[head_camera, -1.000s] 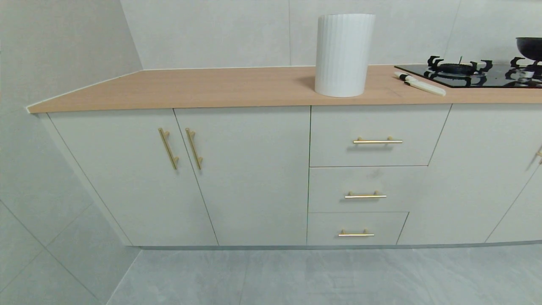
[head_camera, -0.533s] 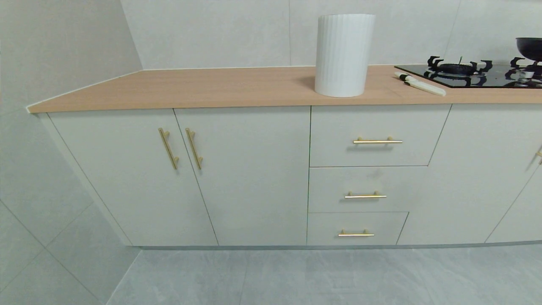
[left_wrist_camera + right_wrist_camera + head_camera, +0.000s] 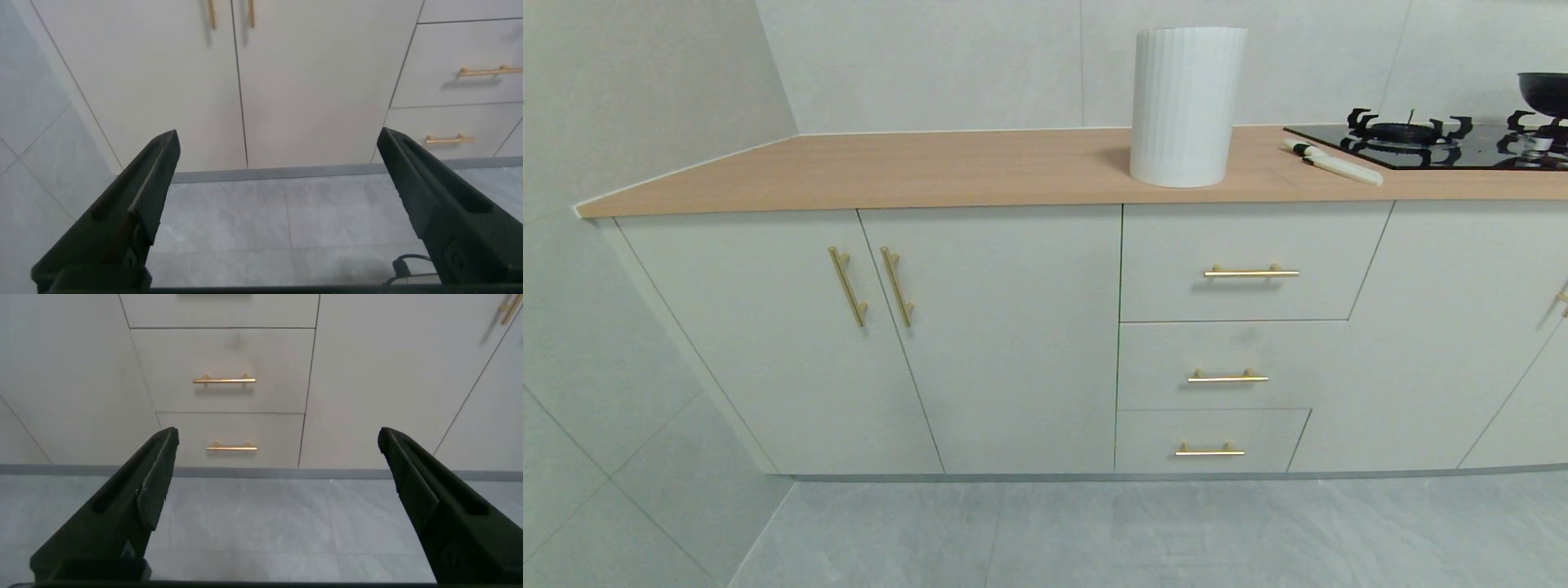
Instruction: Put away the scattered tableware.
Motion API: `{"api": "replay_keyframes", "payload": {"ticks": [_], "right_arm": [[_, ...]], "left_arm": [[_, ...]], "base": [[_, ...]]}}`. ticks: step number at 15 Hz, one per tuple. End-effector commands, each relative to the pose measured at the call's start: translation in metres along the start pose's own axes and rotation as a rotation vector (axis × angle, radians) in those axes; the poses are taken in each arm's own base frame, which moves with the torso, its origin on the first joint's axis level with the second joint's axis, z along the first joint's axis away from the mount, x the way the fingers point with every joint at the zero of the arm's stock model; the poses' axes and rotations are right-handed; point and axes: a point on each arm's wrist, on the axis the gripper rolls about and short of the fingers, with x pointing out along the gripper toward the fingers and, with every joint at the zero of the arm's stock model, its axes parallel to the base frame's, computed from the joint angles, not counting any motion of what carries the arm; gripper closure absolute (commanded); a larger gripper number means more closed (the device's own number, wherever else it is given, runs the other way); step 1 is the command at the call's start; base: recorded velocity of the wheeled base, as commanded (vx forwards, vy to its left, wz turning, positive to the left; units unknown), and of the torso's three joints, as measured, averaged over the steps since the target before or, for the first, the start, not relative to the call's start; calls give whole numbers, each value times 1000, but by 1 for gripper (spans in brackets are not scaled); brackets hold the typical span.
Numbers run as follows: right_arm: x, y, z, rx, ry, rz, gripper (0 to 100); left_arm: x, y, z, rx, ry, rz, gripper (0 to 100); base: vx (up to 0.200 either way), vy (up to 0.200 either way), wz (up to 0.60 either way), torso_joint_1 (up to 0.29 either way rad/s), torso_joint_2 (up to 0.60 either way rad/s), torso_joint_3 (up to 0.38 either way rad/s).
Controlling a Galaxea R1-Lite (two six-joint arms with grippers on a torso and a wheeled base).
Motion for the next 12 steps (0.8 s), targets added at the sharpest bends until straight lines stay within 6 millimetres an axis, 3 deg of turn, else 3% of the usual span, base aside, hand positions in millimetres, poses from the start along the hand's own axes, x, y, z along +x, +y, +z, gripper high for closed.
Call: {"api": "replay_keyframes", "payload": {"ticks": [1, 10, 12], "right_arm": [[0, 0, -1, 5, 10, 1, 0], [0, 0, -1, 1, 10, 4, 0], [0, 0, -1, 2, 10, 4, 0]], "left_arm": [[0, 0, 0, 0, 2, 0, 0], [0, 0, 0, 3, 2, 0, 0], [0, 0, 0, 1, 2, 0, 0]], "base": [[0, 0, 0, 0, 0, 0], [0, 0, 0, 0, 0, 0], [200, 0, 0, 2, 5, 0]]}}
